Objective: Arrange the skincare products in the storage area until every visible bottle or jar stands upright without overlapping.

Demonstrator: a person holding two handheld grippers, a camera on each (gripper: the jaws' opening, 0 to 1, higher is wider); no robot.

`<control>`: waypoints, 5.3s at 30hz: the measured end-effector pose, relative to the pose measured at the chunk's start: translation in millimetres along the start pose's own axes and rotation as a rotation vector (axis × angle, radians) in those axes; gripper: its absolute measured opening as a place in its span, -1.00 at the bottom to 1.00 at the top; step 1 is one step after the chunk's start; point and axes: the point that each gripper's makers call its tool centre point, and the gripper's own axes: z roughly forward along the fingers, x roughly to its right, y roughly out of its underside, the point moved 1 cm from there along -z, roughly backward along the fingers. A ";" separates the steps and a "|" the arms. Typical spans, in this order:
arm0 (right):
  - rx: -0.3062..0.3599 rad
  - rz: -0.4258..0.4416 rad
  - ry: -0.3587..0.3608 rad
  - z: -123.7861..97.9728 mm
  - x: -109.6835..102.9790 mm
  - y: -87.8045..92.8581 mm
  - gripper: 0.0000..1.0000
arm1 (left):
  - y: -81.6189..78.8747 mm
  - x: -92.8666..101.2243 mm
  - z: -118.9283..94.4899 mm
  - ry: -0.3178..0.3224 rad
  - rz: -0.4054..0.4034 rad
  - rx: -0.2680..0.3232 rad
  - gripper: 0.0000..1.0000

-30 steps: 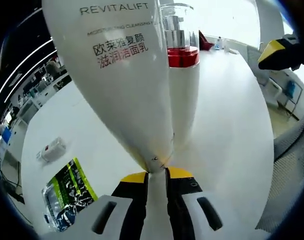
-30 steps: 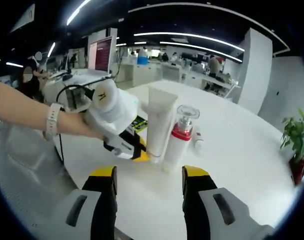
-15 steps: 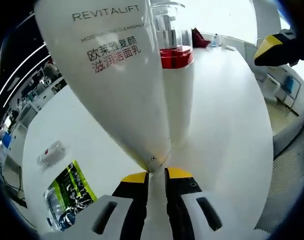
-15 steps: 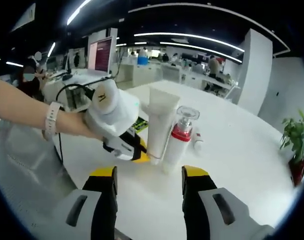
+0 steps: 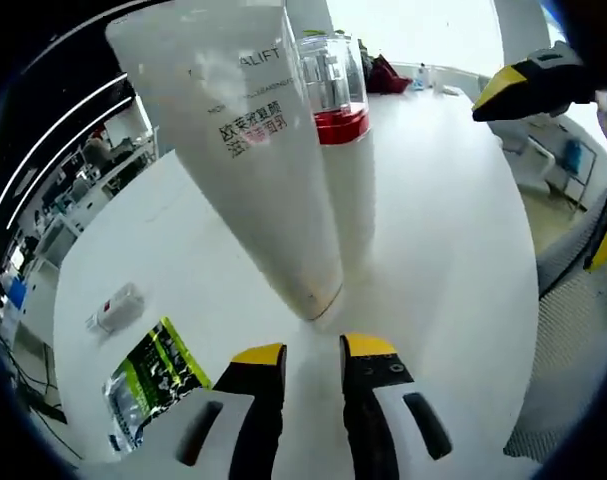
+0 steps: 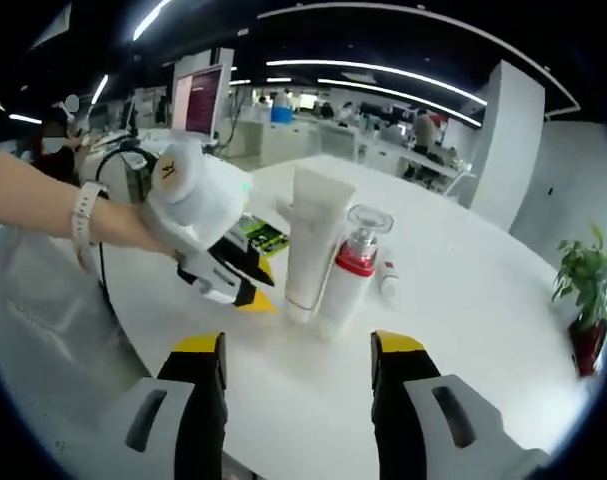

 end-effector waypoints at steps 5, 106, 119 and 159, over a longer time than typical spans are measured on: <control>0.000 0.001 -0.003 0.0 -0.3 -0.2 0.26 | 10.3 2.7 -25.0 0.048 0.006 -0.002 -0.40; -0.039 -0.003 0.015 -5.3 43.7 1.2 0.56 | 24.2 -6.3 -158.2 -0.149 -0.228 0.244 0.98; -0.044 0.056 0.020 27.1 94.1 19.9 0.10 | 29.8 -15.1 -156.6 -0.155 -0.199 0.229 0.98; -0.111 0.113 -0.023 196.7 144.6 15.6 -0.25 | 40.0 -24.6 -157.0 -0.176 -0.248 0.213 0.98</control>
